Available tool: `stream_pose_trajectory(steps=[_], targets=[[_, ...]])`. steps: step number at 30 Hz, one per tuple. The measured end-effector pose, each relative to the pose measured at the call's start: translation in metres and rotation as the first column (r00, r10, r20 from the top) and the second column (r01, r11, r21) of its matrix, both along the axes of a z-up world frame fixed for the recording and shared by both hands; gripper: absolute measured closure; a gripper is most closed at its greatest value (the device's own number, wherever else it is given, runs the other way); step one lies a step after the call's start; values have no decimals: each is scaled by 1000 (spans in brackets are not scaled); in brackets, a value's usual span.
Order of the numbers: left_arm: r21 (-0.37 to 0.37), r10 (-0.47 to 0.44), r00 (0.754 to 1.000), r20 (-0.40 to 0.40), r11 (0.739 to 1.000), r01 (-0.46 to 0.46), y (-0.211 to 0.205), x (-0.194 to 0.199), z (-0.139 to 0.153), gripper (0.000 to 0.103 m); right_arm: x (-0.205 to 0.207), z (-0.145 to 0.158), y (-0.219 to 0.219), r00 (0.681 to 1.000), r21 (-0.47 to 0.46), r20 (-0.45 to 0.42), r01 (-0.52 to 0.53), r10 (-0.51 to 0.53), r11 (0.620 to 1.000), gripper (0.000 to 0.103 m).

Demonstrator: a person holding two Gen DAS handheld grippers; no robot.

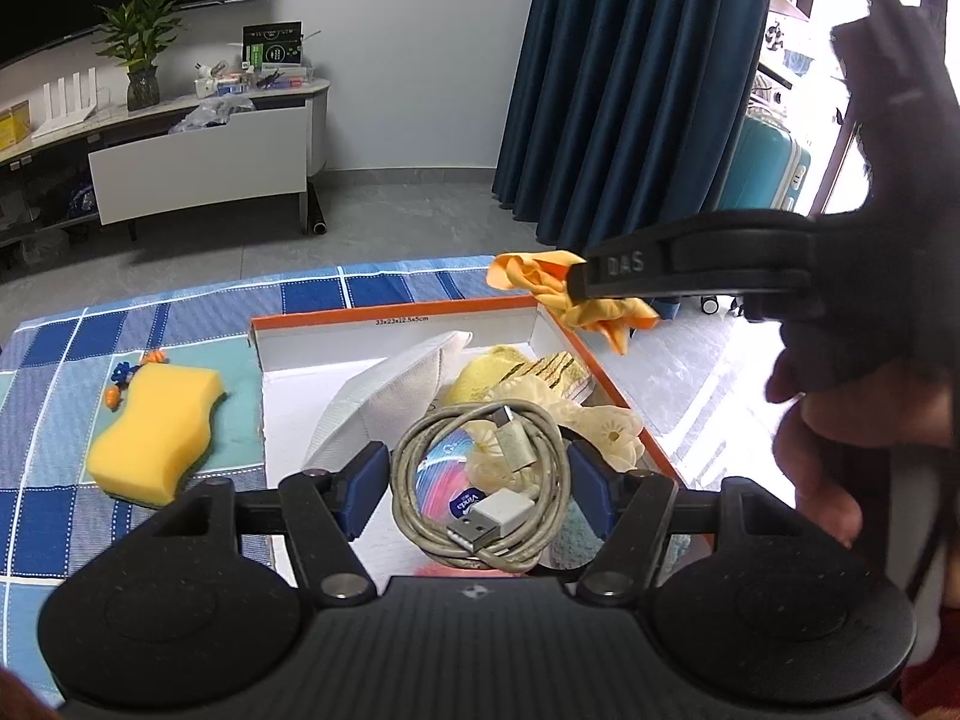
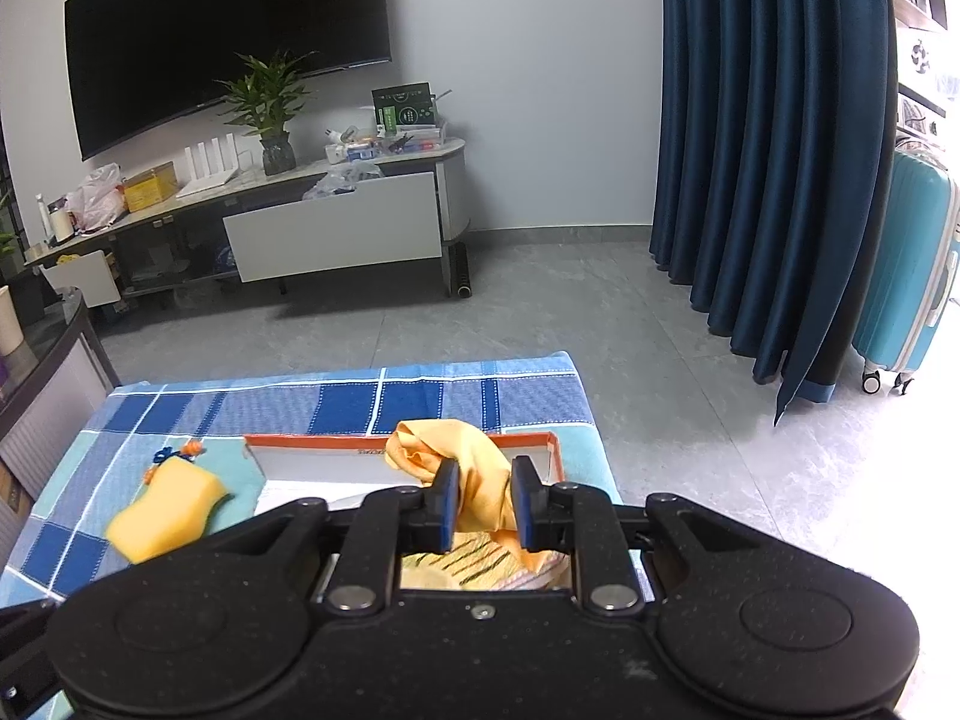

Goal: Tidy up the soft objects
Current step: 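Open the left tool to drop the cable while the right tool releases the glove into the box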

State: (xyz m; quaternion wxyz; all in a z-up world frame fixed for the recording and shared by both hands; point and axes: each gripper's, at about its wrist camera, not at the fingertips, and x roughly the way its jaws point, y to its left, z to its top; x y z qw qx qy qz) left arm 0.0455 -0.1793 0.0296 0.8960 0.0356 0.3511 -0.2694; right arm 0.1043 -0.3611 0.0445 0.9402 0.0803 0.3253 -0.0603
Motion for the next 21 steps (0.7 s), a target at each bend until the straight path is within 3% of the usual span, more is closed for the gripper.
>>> stream_pose_trajectory(steps=[8, 16, 18, 21], targets=[[3, -12, 1000, -10, 1000, 12, -4, 1, -4, 37, 0, -3, -15, 999, 57, 38, 19, -21, 998, 72], [-41, -57, 998, -22, 998, 56, -14, -1, -2, 35, -26, 18, -20, 993, 24, 105, 54, -56, 998, 69], [-50, -68, 998, -5, 996, 67, -15, -6, 1, 25, -31, 23, -19, 992, 19, 116, 52, -54, 998, 69], [-52, -58, 998, 19, 997, 59, -13, -9, 5, 23, -37, 28, -17, 990, 12, 128, 55, -56, 998, 68]])
